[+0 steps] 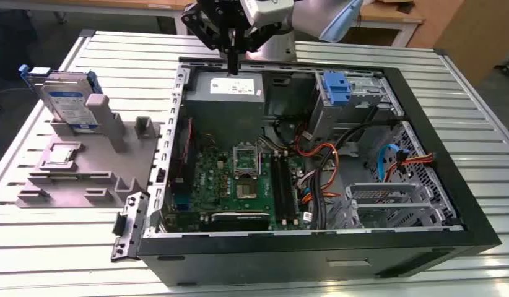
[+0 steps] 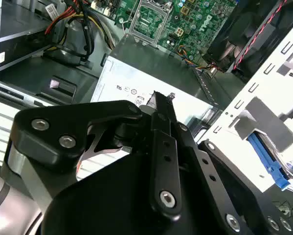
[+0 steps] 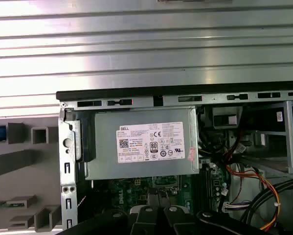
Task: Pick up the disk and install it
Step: 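Reach for the disk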
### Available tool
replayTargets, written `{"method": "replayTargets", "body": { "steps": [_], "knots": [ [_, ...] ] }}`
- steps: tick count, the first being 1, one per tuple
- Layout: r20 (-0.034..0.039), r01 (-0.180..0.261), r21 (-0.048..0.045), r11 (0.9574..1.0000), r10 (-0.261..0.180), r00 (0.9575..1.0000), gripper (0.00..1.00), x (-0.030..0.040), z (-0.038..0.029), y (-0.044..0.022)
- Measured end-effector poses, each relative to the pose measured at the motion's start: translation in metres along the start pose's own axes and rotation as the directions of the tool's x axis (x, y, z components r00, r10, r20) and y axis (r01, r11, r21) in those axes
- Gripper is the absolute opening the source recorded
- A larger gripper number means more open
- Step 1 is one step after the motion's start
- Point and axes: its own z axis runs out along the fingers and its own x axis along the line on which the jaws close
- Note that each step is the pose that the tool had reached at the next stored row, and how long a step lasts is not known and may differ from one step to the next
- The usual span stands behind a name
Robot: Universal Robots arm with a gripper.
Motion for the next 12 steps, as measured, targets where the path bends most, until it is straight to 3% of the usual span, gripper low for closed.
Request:
{"method": "replayTargets", "body": {
  "steps": [12],
  "knots": [
    [0.0001,0.000,-0.0001,1.0000,0.000,1.0000,0.10,0.0012,0.0000,-0.0001]
  ]
}}
